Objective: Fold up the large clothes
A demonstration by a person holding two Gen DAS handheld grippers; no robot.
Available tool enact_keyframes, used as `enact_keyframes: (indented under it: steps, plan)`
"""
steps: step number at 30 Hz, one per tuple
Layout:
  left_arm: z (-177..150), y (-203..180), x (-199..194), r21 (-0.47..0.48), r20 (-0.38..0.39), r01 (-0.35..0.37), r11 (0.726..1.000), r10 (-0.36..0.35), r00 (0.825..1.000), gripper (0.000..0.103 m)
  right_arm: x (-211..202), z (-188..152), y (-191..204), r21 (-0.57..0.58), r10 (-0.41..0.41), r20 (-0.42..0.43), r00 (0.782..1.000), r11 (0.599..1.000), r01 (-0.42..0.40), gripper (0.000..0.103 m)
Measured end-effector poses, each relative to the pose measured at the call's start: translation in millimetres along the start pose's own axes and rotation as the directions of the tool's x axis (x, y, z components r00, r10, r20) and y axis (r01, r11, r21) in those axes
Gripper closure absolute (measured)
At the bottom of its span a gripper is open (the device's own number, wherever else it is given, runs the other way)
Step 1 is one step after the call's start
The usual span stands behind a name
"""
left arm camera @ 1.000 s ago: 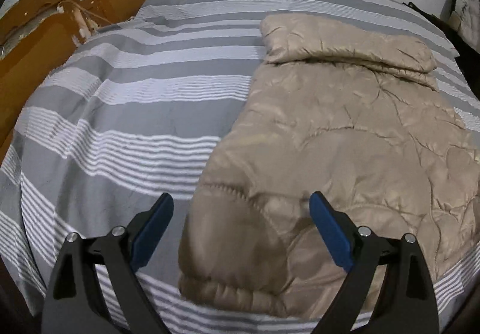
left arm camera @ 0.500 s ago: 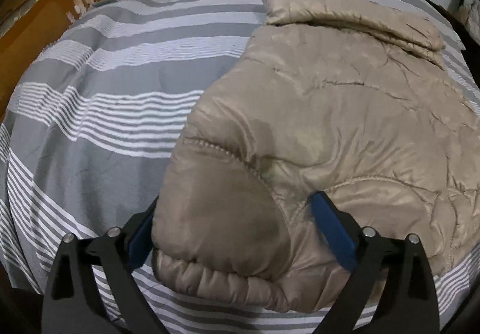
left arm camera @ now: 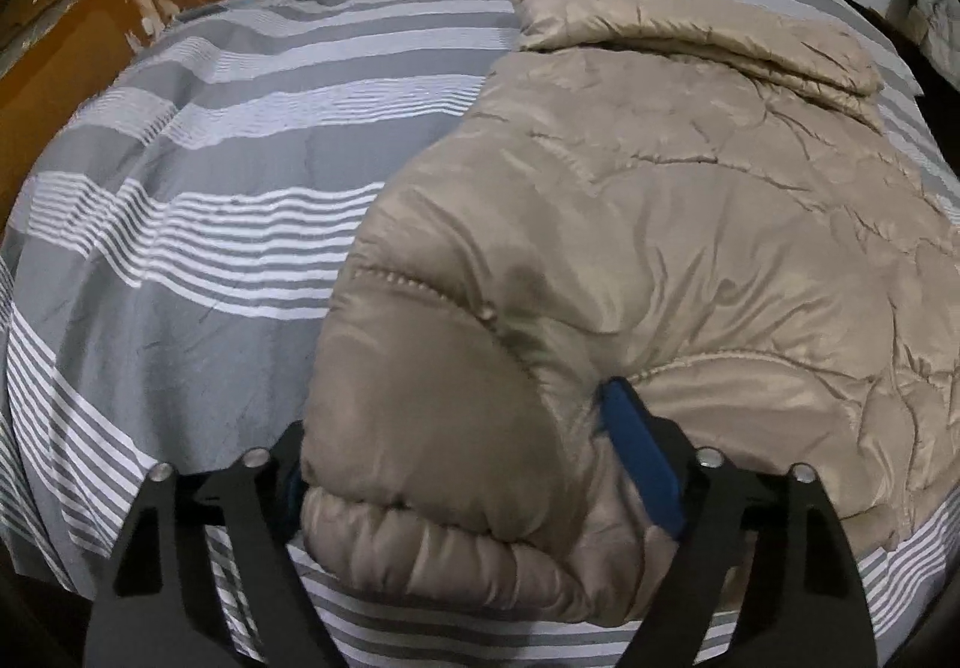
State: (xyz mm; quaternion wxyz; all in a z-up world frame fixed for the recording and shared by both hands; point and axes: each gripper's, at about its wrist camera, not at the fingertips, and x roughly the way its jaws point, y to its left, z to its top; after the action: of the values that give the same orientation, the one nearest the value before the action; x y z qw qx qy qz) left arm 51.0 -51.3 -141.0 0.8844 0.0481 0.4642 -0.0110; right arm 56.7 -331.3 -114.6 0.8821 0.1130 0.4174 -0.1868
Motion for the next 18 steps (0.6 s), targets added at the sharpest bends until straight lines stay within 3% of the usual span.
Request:
enact_keyframes:
  steps: [2, 3, 4, 6, 11, 18]
  plan:
    - [1, -1, -4, 0.012, 0.011, -0.003, 1.000, 0.002, 1.000, 0.035, -3, 0, 0, 0.004, 0.019, 0.013, 1.000, 1.000, -0.019, 0.063]
    - [1, 0, -7, 0.015, 0.017, -0.004, 1.000, 0.004, 1.000, 0.049, -5, 0, 0, 0.010, 0.029, 0.020, 0.999, 1.000, -0.029, 0.067]
    - [3, 3, -11, 0.010, 0.031, 0.000, 1.000, 0.000, 1.000, 0.055, -10, 0, -1, 0.015, 0.047, 0.031, 0.998, 0.999, -0.047, 0.071]
    - [9, 16, -19, -0.036, 0.055, 0.074, 0.997, -0.072, 0.996, 0.074, -15, 2, 0, 0.007, 0.065, 0.042, 0.997, 0.998, -0.066, 0.075]
    - [13, 13, -29, 0.000, 0.079, 0.090, 0.996, -0.090, 0.993, 0.084, -34, 5, 7, -0.046, 0.099, 0.088, 0.991, 0.994, -0.096, 0.082]
    - [25, 10, -63, 0.042, 0.176, 0.090, 0.995, -0.096, 0.980, 0.085, -72, 15, 17, -0.119, 0.143, 0.159, 0.977, 0.985, -0.125, 0.082]
